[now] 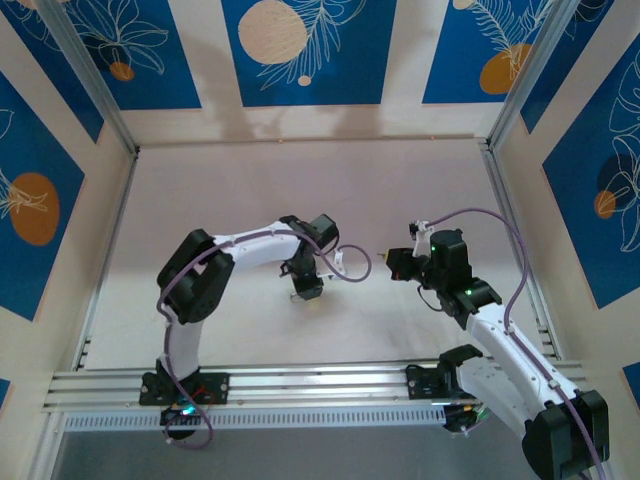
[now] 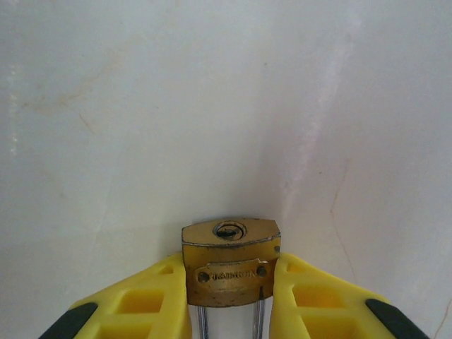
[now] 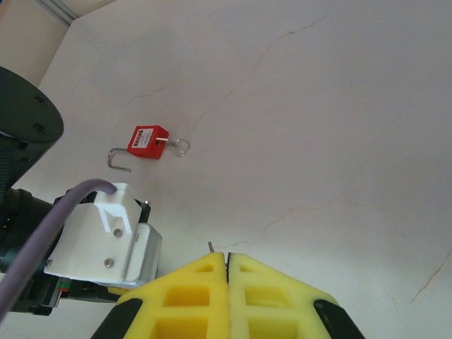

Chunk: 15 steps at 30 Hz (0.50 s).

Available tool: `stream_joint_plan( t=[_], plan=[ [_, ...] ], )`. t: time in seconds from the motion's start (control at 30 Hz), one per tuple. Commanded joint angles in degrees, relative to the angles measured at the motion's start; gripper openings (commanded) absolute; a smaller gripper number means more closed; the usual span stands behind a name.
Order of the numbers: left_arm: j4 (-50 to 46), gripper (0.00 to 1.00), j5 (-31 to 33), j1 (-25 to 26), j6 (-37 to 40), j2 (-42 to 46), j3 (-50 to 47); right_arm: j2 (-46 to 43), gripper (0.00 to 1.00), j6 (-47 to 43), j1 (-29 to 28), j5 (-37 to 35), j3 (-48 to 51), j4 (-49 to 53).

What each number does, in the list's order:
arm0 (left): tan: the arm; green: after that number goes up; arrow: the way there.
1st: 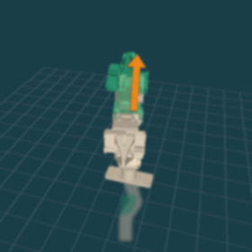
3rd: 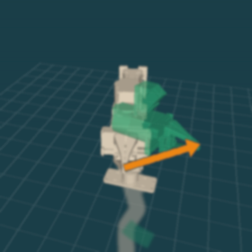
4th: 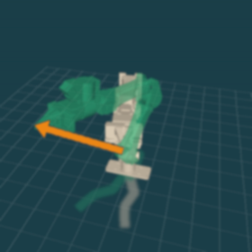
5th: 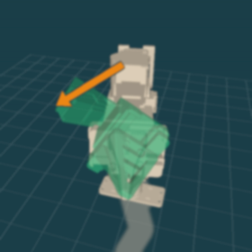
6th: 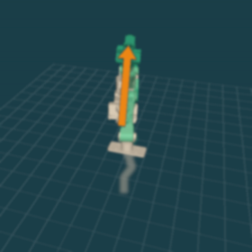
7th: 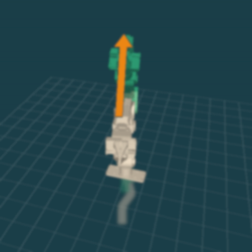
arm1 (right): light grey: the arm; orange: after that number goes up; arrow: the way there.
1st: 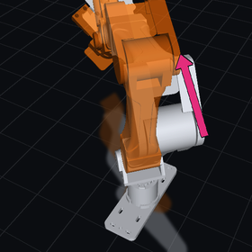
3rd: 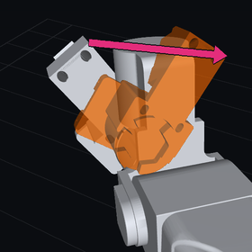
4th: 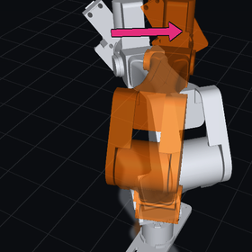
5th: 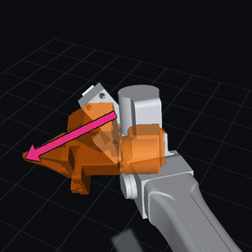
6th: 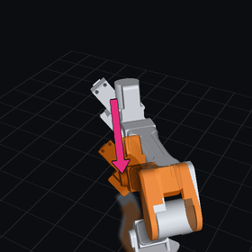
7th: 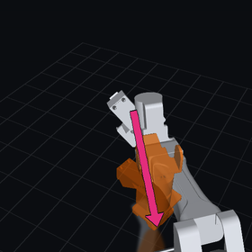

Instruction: Unlock with the key

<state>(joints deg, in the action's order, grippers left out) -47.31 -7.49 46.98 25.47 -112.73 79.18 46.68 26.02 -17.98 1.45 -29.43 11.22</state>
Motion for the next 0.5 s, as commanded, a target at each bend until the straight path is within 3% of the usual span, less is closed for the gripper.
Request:
stream_joint_plan(
  t=[0.0, 0.23, 0.47],
  plan=[
    [5.5, 0.22, -1.6, 0.0, -1.2, 5.6, -1.1, -0.7, 0.0, 1.1, 0.1, 2.3, 0.4, 0.4],
    [15.6, 0.22, -0.5, 1.1, -0.3, 12.8, -5.9, 0.1, 0.0, 1.0, 0.0, 3.8, -1.1, 1.2],
    [31.0, 0.19, 7.7, 5.0, 5.0, 20.3, -15.6, 0.6, 0.0, 1.9, -0.4, 7.5, -2.0, -0.2]
  ],
)
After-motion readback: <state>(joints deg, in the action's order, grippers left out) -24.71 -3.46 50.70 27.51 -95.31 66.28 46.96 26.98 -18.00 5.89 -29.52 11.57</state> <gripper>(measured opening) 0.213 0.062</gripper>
